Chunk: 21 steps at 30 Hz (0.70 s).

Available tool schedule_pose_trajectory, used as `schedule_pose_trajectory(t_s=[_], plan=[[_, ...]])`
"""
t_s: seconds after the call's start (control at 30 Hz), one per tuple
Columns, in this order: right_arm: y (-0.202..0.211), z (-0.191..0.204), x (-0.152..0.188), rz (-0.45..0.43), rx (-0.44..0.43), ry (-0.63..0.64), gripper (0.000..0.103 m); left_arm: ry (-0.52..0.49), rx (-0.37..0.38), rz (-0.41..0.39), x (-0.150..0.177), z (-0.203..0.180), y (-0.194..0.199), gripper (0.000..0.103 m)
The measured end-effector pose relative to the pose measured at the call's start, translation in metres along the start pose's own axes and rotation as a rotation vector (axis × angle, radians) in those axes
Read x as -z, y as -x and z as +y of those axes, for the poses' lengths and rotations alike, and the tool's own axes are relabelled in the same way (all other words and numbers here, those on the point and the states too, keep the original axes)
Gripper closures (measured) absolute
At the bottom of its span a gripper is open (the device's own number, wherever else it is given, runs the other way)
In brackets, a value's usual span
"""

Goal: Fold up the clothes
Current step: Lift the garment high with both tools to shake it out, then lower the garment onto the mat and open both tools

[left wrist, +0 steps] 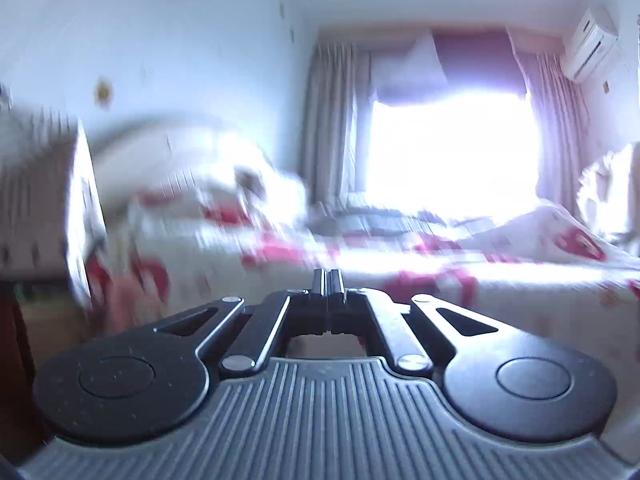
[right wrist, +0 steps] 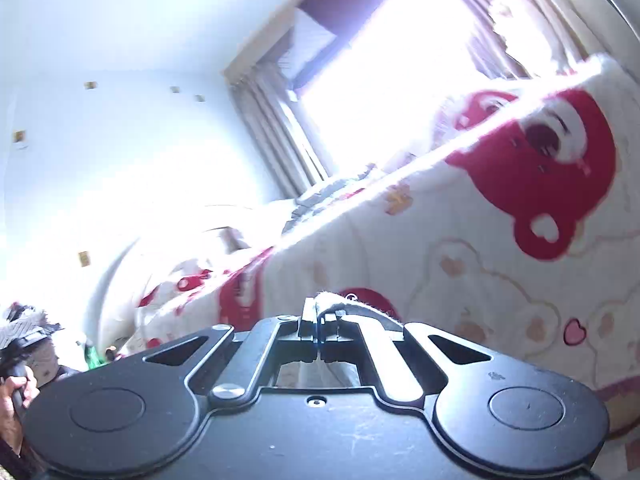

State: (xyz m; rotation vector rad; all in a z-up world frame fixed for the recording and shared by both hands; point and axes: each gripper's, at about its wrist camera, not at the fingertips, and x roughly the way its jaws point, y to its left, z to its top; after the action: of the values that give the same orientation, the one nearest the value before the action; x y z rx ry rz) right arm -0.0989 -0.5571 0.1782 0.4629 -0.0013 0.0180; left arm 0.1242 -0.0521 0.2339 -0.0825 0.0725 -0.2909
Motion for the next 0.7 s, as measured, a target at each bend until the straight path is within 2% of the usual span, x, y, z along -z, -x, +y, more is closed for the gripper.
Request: schedule_pose_trajectory(t_s=[0.07, 0.13, 0.23, 0.3, 0.37, 0.5, 0.53, 0.6, 0.67, 0.7], plan=[[0.007, 0.007, 0.016, 0.078, 0.029, 0.046, 0.100, 0.027, 0.069, 0.154, 0.034, -0.004, 0.004, 0.102], [0.011, 0.004, 0.050, 0.171, 0.081, 0.079, 0.100, 0.054, 0.139, 0.308, 0.069, -0.007, 0.008, 0.100], [0.015, -0.017, 0.111, 0.290, 0.146, 0.091, 0.099, -0.008, 0.205, 0.569, 0.183, -0.045, -0.013, 0.100], [0.015, -0.039, 0.152, 0.360, 0.170, 0.042, 0.099, 0.009, 0.236, 0.674, 0.227, -0.064, -0.034, 0.100], [0.019, -0.059, 0.179, 0.403, 0.194, 0.001, 0.100, 0.027, 0.267, 0.779, 0.270, -0.084, -0.054, 0.100], [0.037, -0.085, 0.208, 0.443, 0.214, -0.055, 0.100, 0.062, 0.328, 0.988, 0.358, -0.122, -0.095, 0.098], [0.041, -0.089, 0.211, 0.446, 0.217, -0.064, 0.100, 0.064, 0.337, 0.995, 0.362, -0.131, -0.106, 0.096], [0.048, -0.095, 0.216, 0.448, 0.238, -0.067, 0.099, 0.079, 0.371, 1.020, 0.368, -0.150, -0.132, 0.083], [0.052, -0.102, 0.222, 0.449, 0.250, -0.076, 0.099, 0.108, 0.384, 1.027, 0.373, -0.169, -0.159, 0.071], [0.053, -0.104, 0.226, 0.448, 0.254, -0.083, 0.099, 0.117, 0.377, 1.032, 0.378, -0.181, -0.172, 0.068]])
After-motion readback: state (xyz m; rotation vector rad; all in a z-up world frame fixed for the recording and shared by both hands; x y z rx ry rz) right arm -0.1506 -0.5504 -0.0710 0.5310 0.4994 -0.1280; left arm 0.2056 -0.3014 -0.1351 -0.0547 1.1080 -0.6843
